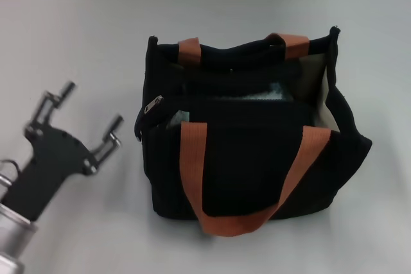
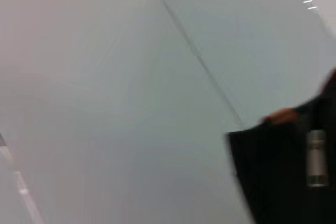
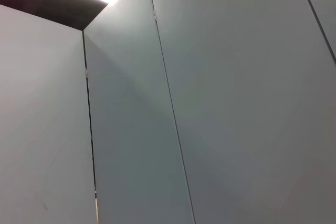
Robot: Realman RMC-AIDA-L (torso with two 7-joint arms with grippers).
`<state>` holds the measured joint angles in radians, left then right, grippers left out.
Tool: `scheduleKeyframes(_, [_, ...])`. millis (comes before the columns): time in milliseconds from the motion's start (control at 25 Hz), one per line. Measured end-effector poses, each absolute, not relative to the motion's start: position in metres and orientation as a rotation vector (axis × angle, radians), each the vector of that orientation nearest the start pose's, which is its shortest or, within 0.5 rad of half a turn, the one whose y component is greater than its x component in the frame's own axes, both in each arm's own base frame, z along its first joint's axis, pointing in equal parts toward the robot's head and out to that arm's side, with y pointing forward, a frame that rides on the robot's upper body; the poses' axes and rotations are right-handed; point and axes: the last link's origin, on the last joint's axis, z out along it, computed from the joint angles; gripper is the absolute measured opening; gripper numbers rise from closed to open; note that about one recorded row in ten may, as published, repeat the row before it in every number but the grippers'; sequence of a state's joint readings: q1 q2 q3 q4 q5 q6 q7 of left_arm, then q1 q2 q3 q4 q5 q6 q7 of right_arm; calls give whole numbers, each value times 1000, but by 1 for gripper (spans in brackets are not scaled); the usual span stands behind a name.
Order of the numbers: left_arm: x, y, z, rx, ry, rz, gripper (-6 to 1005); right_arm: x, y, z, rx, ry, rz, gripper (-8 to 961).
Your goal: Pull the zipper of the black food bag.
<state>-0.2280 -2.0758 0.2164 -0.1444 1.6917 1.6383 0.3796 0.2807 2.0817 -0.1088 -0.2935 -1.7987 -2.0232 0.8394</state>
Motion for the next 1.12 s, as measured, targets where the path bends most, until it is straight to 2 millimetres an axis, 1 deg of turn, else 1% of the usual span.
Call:
scheduleKeyframes(160, [-320, 197, -56, -1947, 176, -551, 789, 304, 221, 42, -1980, 350, 1406, 734])
scheduleKeyframes(360, [-319, 203, -66, -1997, 168, -525, 788, 304, 223, 41, -1986, 357, 1402, 734])
scheduleKeyframes(600, [-312, 224, -62, -1946, 165, -535, 787, 304, 226, 40, -1988, 364, 1397, 734])
scheduleKeyframes(720, [-309, 230, -59, -1919, 180, -538, 786, 303, 227, 40, -1988, 367, 1401, 734])
scheduleKeyframes(920, [-305, 234, -54, -1852, 202, -524, 785, 303, 227, 40, -1980, 366, 1403, 734])
scheduleKeyframes(1120, [-301, 232, -50, -1812, 209, -557, 784, 303, 227, 40, -1978, 367, 1407, 734])
